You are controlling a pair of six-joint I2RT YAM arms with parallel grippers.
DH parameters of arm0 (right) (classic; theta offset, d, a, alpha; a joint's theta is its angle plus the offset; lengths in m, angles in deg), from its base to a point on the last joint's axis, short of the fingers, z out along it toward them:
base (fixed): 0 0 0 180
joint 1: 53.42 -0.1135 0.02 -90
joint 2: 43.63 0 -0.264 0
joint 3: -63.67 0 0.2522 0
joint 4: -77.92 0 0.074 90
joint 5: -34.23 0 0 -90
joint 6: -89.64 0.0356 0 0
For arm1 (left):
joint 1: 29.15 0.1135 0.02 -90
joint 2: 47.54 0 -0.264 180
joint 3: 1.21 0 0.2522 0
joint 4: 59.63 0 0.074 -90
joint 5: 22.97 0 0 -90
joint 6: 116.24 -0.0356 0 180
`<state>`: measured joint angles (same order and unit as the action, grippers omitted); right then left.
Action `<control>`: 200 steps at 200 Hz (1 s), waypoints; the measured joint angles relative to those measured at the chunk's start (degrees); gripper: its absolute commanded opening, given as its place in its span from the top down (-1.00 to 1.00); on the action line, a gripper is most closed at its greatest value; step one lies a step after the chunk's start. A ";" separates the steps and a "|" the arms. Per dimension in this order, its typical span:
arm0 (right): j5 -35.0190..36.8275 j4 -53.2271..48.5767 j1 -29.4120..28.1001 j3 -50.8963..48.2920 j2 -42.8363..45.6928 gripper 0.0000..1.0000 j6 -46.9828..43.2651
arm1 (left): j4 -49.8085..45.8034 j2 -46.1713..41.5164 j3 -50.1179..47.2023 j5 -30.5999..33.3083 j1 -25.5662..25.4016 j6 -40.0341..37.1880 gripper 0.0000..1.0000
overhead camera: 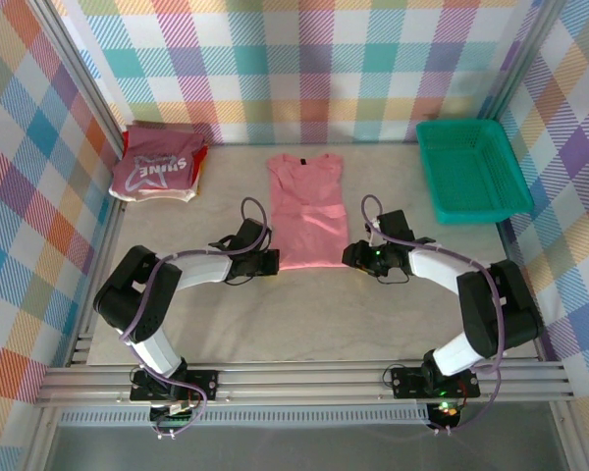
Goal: Fold and stack the t-shirts
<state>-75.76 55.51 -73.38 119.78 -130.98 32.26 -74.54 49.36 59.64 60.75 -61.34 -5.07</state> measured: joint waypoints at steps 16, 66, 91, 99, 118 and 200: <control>0.20 -0.04 0.00 0.09 -0.85 0.06 -0.02 | -0.02 0.00 0.00 0.13 0.00 0.04 1.00; 0.26 -0.17 -1.70 1.97 -6.34 0.10 0.20 | 0.00 0.00 0.00 0.42 0.00 0.07 1.00; 0.37 -0.90 -1.75 3.02 -7.30 0.16 1.27 | 0.00 0.00 0.00 0.44 0.00 0.07 1.00; 0.46 -1.05 -1.75 3.21 -7.45 0.14 1.51 | 0.00 0.00 0.00 0.44 0.00 0.07 1.00; 0.66 -1.31 -1.77 3.48 -7.50 0.09 2.14 | -0.02 -0.13 -0.07 0.55 0.00 0.04 1.00; 3.56 -0.26 -2.64 7.93 -9.66 0.27 3.56 | -0.22 -1.46 -1.09 1.49 0.00 0.02 1.00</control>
<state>-72.19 55.25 -76.03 127.71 -140.64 35.82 -74.76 47.89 58.55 62.23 -61.34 -5.05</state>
